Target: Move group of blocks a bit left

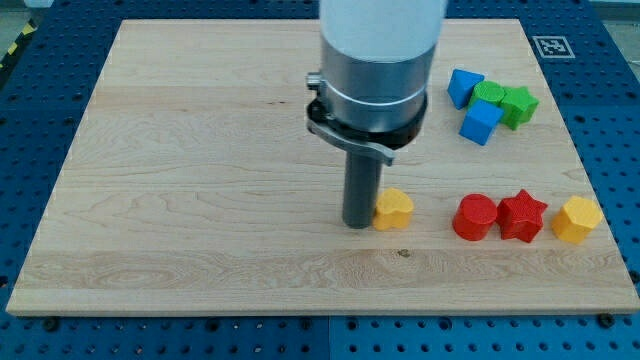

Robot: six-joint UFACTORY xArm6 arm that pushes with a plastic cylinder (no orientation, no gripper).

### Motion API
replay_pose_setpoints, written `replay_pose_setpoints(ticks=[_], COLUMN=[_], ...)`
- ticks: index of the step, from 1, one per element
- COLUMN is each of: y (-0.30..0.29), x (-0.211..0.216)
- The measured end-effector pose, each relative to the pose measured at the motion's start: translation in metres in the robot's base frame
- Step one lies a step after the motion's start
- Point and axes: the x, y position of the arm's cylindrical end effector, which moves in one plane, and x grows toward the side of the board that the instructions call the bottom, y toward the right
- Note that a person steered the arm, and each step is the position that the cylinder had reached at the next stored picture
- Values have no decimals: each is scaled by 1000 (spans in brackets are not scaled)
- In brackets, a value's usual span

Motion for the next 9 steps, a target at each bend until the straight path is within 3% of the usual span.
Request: replay_pose_setpoints(ticks=[2,3,4,5,6,7,8,9], y=[42,20,-8,12,90,191,256,265], x=[-9,-33,-106,-212,-262,-251,-213,-208])
